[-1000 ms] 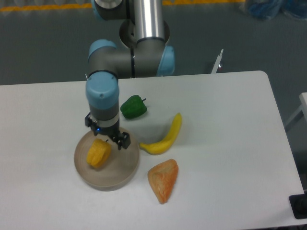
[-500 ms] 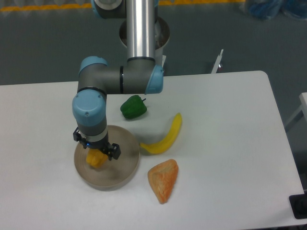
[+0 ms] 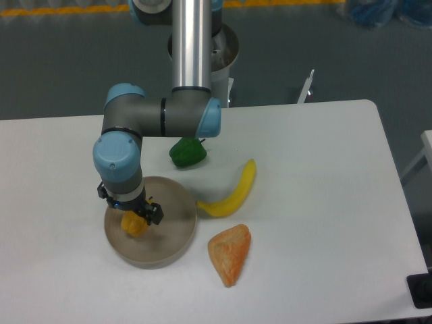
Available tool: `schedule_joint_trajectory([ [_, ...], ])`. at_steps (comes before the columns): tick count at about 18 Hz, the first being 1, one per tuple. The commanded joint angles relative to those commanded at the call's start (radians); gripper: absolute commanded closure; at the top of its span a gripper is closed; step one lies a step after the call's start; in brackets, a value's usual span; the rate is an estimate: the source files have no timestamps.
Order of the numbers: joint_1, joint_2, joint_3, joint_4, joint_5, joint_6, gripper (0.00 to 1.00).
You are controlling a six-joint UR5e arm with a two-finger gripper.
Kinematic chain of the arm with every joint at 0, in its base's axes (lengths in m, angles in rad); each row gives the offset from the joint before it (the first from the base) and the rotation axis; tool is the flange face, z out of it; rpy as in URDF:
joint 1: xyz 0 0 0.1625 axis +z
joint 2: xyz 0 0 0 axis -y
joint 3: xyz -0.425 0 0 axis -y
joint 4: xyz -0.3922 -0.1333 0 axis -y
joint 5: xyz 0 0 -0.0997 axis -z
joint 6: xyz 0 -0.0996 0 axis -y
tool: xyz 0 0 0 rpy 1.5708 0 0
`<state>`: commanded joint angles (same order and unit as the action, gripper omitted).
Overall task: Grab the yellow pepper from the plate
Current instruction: 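Lower the gripper onto the yellow pepper and close on it, then lift the yellow pepper off the plate and carry it aside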
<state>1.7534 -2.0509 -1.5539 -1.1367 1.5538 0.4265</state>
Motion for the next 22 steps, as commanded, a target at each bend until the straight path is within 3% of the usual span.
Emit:
schedule_joint_trajectory([
  [2,-0.006,-0.002,0.000,0.000,0.008,0.000,0.06],
  [6,-0.006,-0.002,0.000,0.000,0.008,0.000,0.63],
  [7,-0.006,0.000,0.000,0.000,0.009,0.002,0.73],
  [13,0.017,0.055,0.034,-0.011,0.006,0.018,0.78],
  [17,0.110,0.123,0.048,-0.014,0.006,0.083,0.78],
  [22,0.262,0.163,0.081,-0.054,0.009,0.293,0.78],
])
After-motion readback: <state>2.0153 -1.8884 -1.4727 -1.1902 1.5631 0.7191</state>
